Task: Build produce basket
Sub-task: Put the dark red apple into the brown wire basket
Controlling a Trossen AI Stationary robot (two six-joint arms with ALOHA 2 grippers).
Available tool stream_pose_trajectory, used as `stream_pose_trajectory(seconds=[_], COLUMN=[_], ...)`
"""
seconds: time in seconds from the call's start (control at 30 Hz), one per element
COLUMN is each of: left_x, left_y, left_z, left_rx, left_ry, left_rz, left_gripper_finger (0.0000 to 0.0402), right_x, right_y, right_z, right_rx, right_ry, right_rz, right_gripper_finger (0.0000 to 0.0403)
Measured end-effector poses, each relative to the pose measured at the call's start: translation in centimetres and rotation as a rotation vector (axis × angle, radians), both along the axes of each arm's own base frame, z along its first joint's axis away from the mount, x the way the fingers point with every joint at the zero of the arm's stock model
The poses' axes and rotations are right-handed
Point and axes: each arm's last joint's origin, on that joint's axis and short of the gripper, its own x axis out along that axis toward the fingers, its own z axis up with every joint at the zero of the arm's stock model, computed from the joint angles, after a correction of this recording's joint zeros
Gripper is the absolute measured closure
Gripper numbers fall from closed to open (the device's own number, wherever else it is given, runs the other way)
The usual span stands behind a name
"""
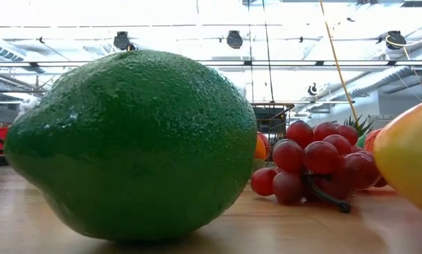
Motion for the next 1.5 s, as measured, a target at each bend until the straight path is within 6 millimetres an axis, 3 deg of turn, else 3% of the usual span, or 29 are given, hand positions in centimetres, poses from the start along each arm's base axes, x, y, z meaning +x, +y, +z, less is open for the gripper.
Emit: stream_pose_trajectory(seconds=[0.23,0.8,1.17,1.5], left_x=[1.0,7.2,7.7,7.8], left_y=[-1.2,-7.1,-7.9,-7.6], left_z=[-0.1,-3.2,-4.1,-4.1], left_rx=[-0.073,-0.239,-0.273,-0.260], left_ry=[-0.081,-0.227,-0.194,-0.190], left_rz=[0.068,0.054,0.047,0.039], left_gripper_finger=[0.0268,0.0268,0.0268,0.0268], right_x=[-1.4,-2.3,-2.5,-3.0], right_y=[0.3,2.4,2.6,3.4], right_z=[-4.0,-15.5,-19.4,-21.1], right_rx=[-0.024,0.009,0.008,0.022], right_ry=[-0.013,-0.136,-0.156,-0.208], right_rz=[0.180,0.359,0.383,0.492], right_gripper_finger=[0.0183,0.0049,0.0020,0.0003])
